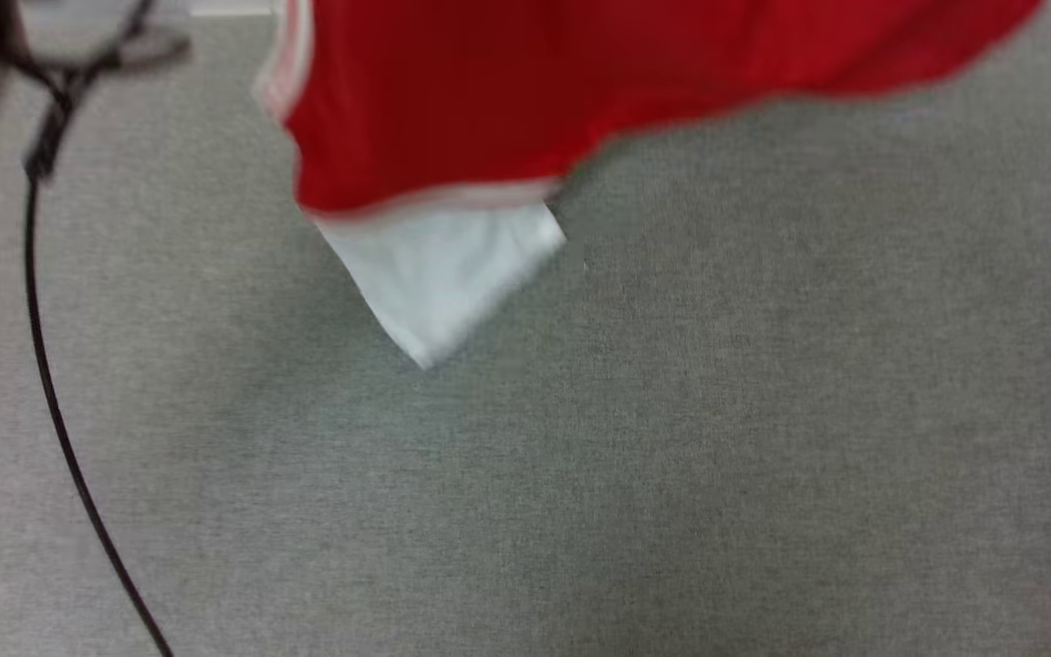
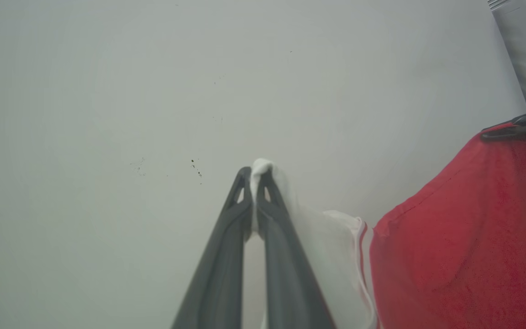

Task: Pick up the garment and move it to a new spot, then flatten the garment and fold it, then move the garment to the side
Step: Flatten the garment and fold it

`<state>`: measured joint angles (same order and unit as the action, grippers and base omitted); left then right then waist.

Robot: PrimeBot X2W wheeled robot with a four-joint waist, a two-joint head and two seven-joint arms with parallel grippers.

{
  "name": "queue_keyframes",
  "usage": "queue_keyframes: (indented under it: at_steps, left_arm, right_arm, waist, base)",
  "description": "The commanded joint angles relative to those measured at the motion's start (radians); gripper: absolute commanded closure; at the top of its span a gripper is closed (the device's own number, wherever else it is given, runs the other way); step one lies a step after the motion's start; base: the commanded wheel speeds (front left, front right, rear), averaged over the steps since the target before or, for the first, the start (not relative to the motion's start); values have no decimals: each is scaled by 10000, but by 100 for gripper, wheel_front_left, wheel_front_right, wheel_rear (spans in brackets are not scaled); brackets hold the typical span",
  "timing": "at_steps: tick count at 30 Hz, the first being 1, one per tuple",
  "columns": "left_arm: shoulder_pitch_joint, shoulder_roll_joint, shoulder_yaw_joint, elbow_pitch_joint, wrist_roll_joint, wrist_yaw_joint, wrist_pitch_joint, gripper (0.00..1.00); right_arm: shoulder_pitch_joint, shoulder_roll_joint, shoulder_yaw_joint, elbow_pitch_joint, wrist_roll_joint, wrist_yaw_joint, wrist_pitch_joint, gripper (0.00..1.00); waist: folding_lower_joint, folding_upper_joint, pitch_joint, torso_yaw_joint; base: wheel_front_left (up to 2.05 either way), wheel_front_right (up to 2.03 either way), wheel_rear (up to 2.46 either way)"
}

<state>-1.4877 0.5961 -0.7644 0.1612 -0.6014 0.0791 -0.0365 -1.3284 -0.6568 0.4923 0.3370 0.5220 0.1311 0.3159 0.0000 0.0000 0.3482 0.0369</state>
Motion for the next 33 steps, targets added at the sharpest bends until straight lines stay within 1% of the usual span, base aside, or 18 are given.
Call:
queue_keyframes:
  at_steps: [1,5,9,13,17,21,25,29,33]
  left_arm:
    - [-843,-200,70,480,150,-237,60,100]
    - [-2389,-638,159,1537,317,-704,1,100]
    - [-3447,-923,112,2550,439,-1161,-110,100]
    - [-4002,-1073,124,3597,332,-1507,-252,100]
    - [-4110,-1112,89,4331,244,-1674,-458,100]
    - [-3608,-1187,25,5177,50,-1804,-877,100]
    - [-2721,-1349,-58,5670,-328,-1913,-1369,100]
    - [-1522,-1306,-247,5832,-570,-1977,-1769,100]
    - [20,-1231,-488,5566,-788,-2007,-2043,100]
  right_arm:
    - [-650,212,-103,211,-251,-7,-93,100]
    - [-1719,469,-85,639,-664,-7,-267,100]
    - [-2571,664,100,1136,-924,-7,-423,100]
    - [-3095,881,425,1721,-997,-9,-607,100]
    - [-3308,995,704,2201,-1032,-7,-724,100]
    - [-3117,1124,1281,2800,-887,-7,-976,100]
    - [-2610,1143,2150,3236,-650,-9,-1329,100]
    - [-1942,1212,2948,3469,-166,-7,-1747,100]
    - [-1080,1016,3689,3406,466,-9,-2200,100]
  waist:
    - [0,0,507,-142]
    - [0,0,905,-167]
    - [0,0,1250,-187]
    - [0,0,1625,-212]
    - [0,0,1914,-230]
    - [0,0,2175,-195]
    - [0,0,2220,-191]
    - [0,0,2071,-221]
    - [0,0,1714,-188]
  base:
    - [0,0,0]
    - [0,0,0]
    - [0,0,0]
    - [0,0,0]
    - [0,0,0]
    - [0,0,0]
    - [0,0,0]
    - [0,0,0]
    - [0,0,0]
